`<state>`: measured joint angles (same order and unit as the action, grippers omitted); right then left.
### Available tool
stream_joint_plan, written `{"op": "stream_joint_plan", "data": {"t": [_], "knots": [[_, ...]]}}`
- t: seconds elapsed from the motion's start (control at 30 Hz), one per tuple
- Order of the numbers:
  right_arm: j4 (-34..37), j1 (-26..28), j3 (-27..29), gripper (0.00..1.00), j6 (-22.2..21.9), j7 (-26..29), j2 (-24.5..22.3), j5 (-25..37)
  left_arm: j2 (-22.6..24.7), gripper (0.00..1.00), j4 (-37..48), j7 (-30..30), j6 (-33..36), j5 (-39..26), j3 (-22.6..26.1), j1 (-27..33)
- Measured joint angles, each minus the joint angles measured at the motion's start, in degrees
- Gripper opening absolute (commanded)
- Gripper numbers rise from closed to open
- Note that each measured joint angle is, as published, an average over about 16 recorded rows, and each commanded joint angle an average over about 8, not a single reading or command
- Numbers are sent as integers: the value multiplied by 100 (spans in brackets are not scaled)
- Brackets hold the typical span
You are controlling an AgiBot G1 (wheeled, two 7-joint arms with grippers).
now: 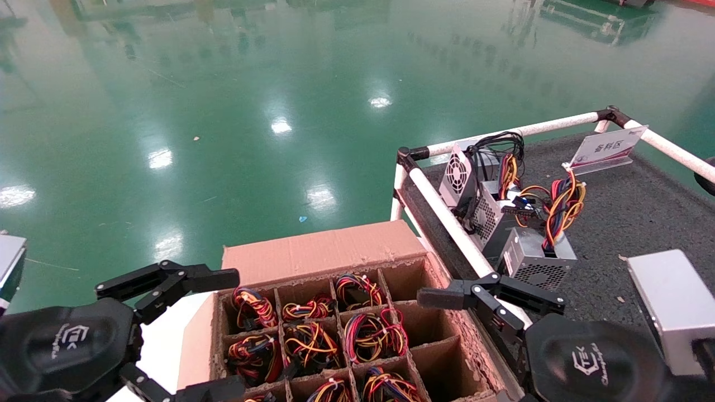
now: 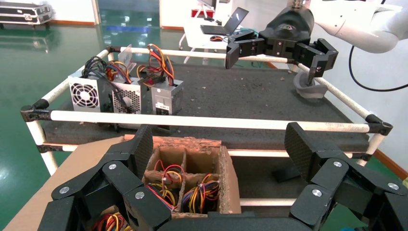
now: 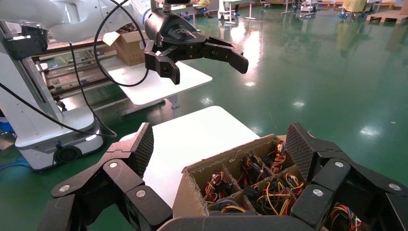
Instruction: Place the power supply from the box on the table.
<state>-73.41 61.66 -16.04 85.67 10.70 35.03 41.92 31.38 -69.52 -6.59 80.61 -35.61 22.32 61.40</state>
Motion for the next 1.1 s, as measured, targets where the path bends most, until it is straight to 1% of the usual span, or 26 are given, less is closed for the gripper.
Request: {"op": "stream_joint_plan", "data": {"t": [1.1], "knots": [[0, 0, 0, 100, 0, 0, 0, 0, 0, 0, 0, 0, 0, 0, 0, 0]]}}
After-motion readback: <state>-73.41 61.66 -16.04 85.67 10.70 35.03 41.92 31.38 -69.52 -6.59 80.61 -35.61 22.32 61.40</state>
